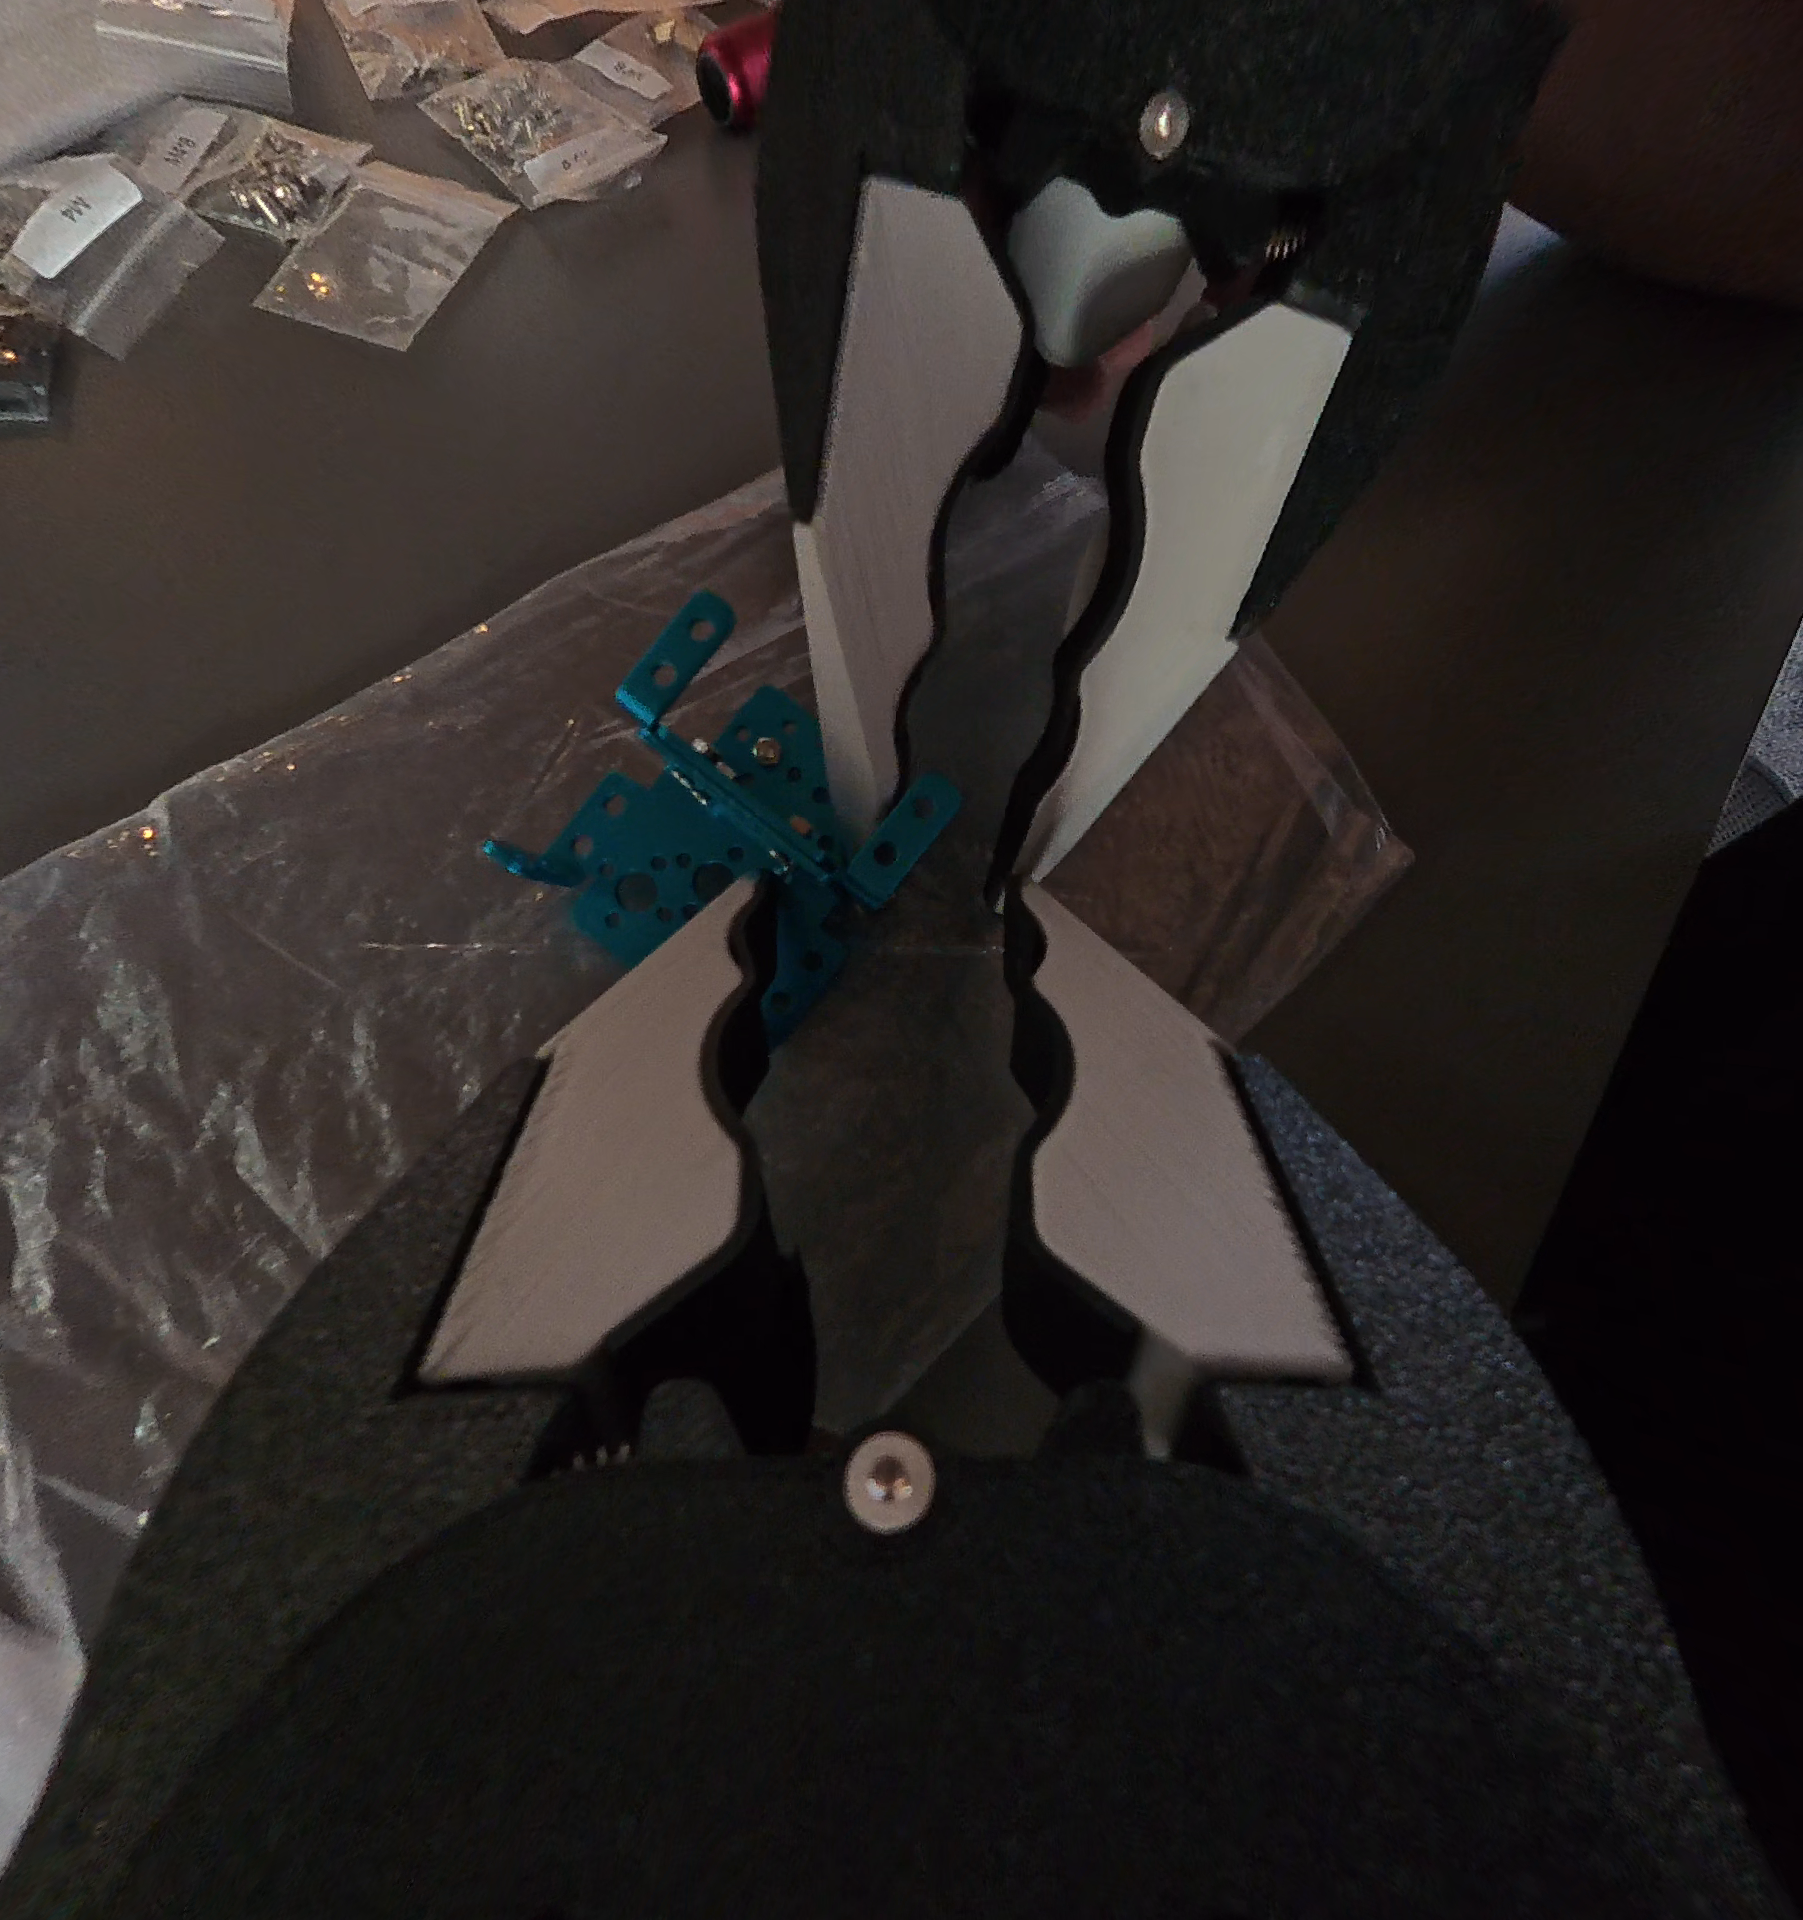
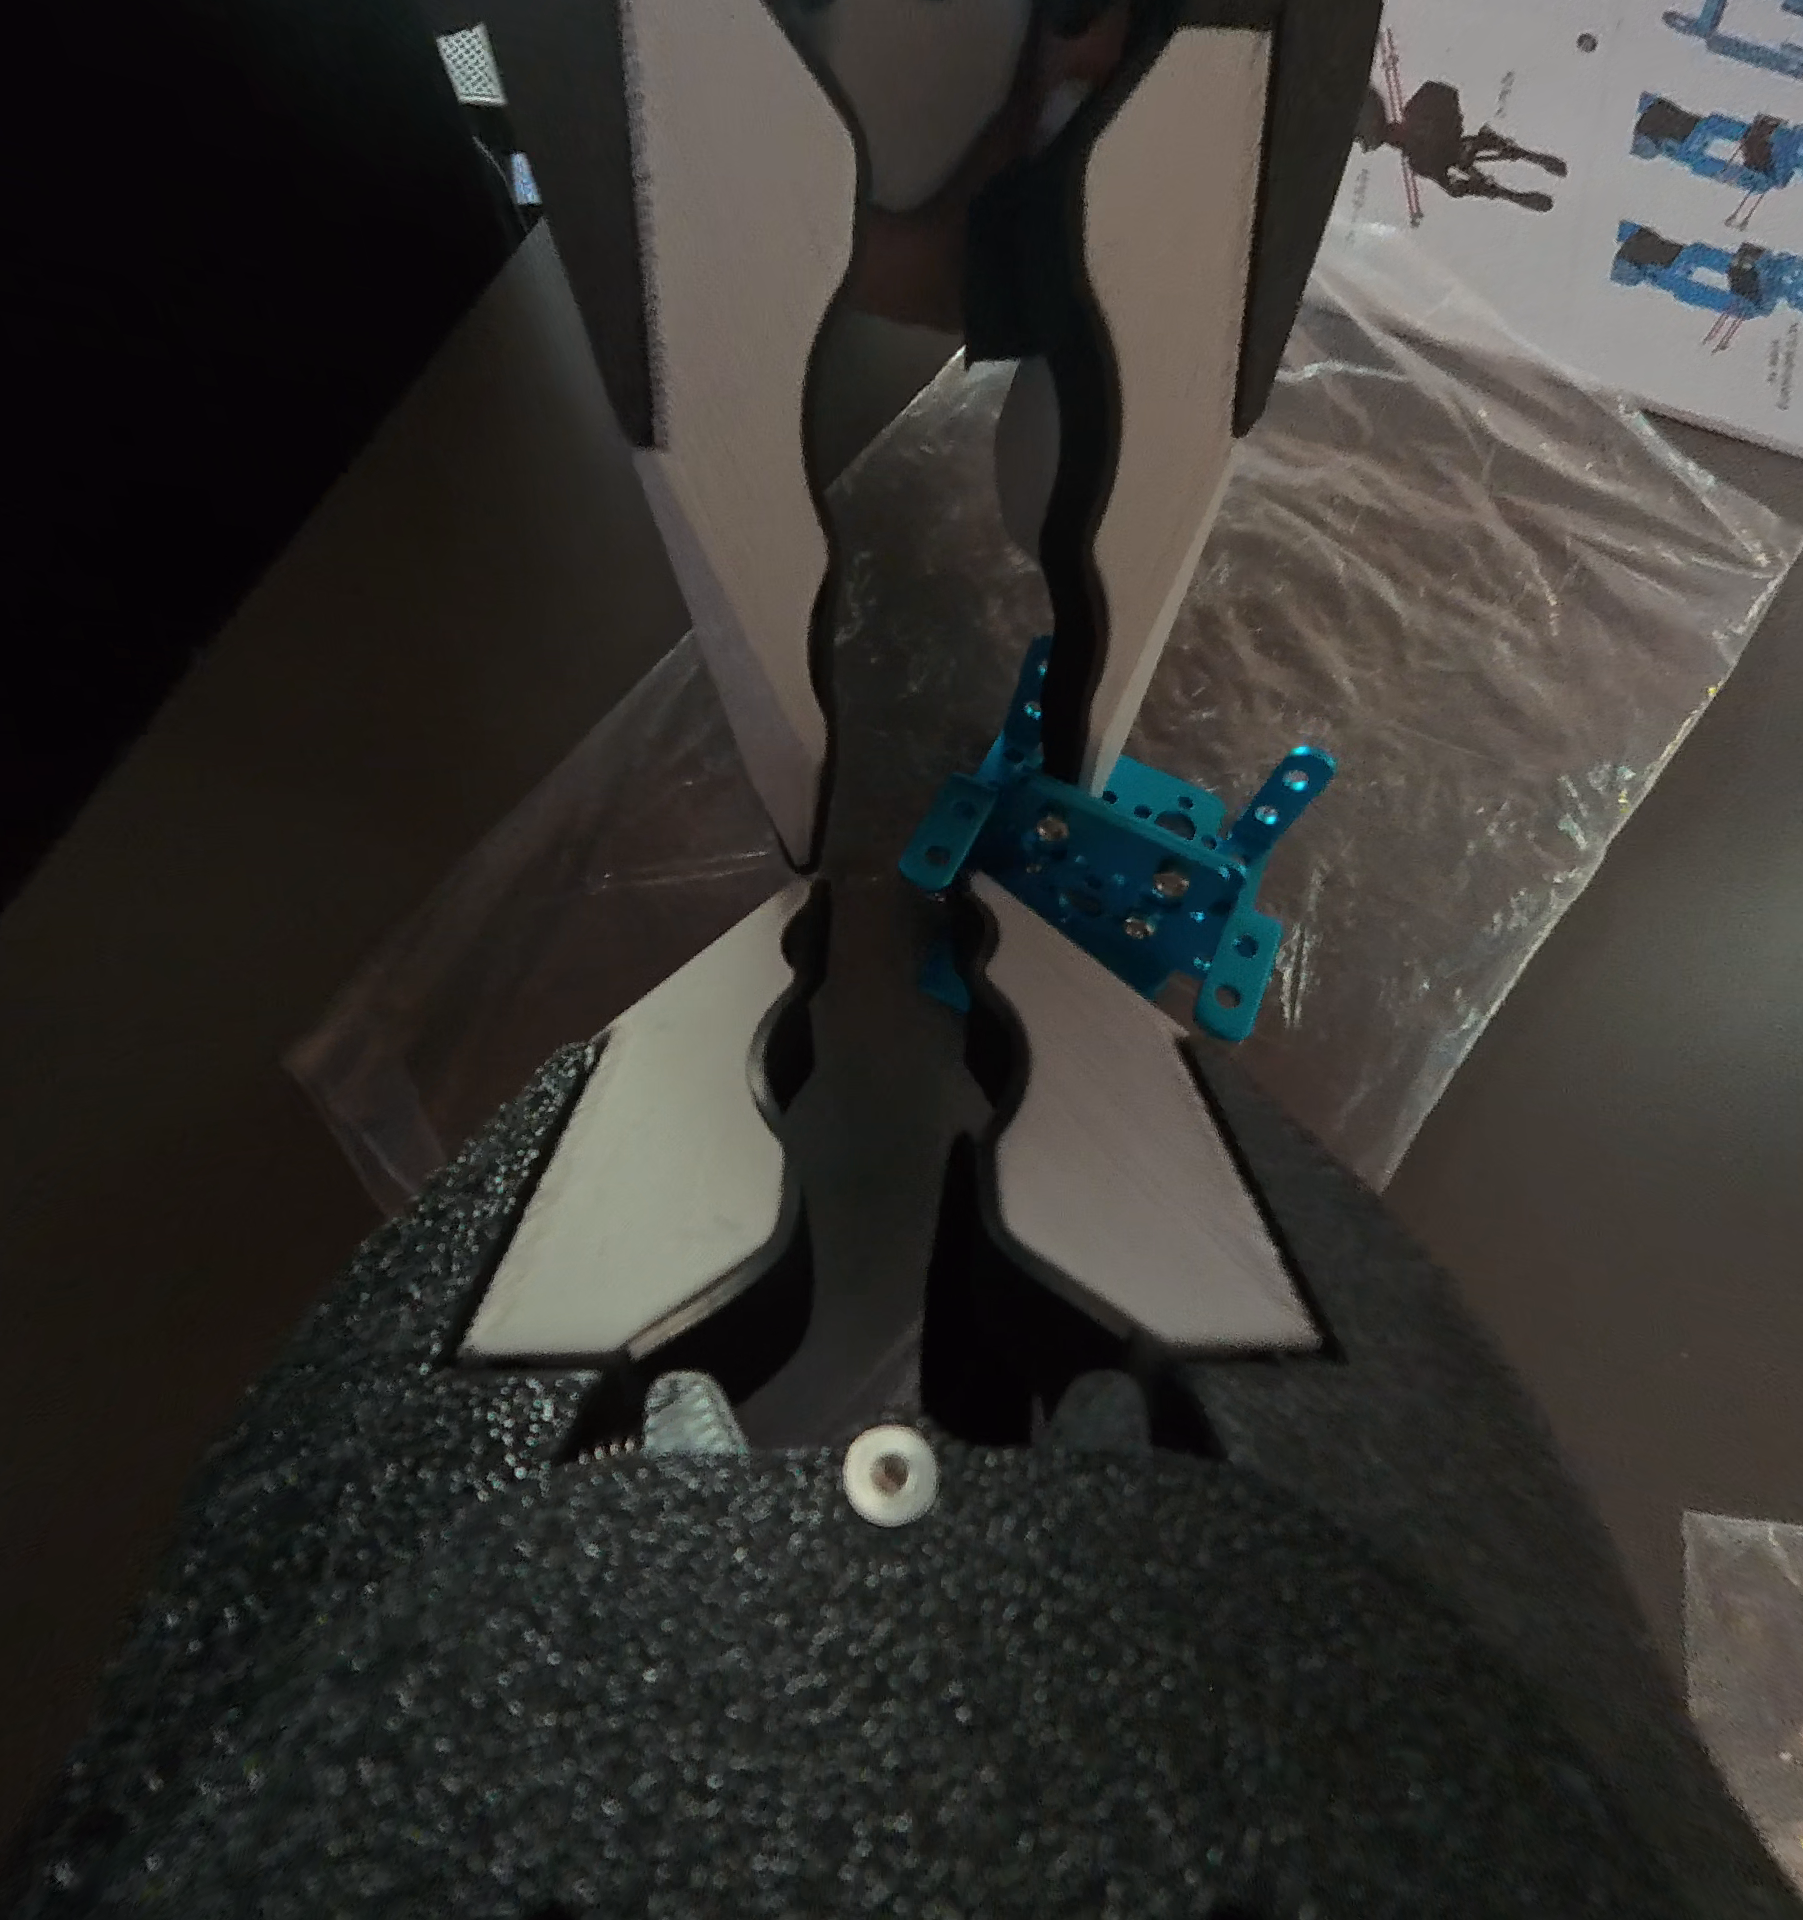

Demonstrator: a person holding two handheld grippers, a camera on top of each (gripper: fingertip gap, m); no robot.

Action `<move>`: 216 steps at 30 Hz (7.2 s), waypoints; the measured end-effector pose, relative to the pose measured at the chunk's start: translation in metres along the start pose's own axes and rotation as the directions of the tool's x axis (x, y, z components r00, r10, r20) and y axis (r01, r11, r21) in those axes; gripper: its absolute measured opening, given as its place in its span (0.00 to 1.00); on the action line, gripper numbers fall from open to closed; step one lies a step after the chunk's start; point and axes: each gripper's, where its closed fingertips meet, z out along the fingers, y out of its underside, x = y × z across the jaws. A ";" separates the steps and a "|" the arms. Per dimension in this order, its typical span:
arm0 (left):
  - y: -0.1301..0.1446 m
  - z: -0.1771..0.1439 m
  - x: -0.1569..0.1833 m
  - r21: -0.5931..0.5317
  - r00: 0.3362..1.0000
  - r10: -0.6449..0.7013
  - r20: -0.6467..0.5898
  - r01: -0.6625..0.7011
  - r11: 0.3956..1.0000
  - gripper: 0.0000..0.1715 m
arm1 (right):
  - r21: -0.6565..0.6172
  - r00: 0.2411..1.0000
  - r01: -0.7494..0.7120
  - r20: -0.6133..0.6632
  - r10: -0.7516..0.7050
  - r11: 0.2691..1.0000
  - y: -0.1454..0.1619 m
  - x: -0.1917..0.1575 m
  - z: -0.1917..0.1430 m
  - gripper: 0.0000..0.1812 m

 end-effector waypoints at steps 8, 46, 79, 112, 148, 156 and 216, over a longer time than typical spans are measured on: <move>0.001 0.000 0.000 -0.001 1.000 0.002 0.003 -0.002 1.000 0.26 | -0.048 0.989 -0.030 0.142 0.036 0.998 0.007 -0.022 -0.006 0.08; 0.000 0.000 0.001 -0.002 1.000 -0.004 -0.003 0.004 1.000 0.27 | 0.065 0.995 0.002 -0.095 0.004 0.998 -0.007 0.018 -0.024 0.02; -0.005 0.000 0.006 0.015 0.991 -0.093 -0.092 0.095 0.995 0.27 | 0.135 0.993 -0.039 -0.104 0.053 0.990 -0.005 0.025 -0.014 0.02; -0.007 0.002 0.000 0.019 0.992 -0.100 -0.074 0.102 0.995 0.24 | 0.150 0.945 -0.325 0.030 0.325 0.934 0.000 0.028 -0.012 0.03; -0.007 0.003 0.001 0.017 0.993 -0.091 -0.075 0.092 0.996 0.25 | 0.138 0.939 -0.340 0.001 0.343 0.930 0.003 0.034 -0.016 0.04; -0.007 0.002 0.001 0.017 0.992 -0.094 -0.079 0.095 0.995 0.25 | 0.147 0.938 -0.346 0.027 0.346 0.927 0.001 0.032 -0.019 0.04; -0.015 0.013 0.004 0.024 0.993 -0.106 -0.047 0.107 0.994 0.26 | 0.038 0.960 -0.203 -0.192 0.206 0.978 0.008 0.047 -0.028 0.22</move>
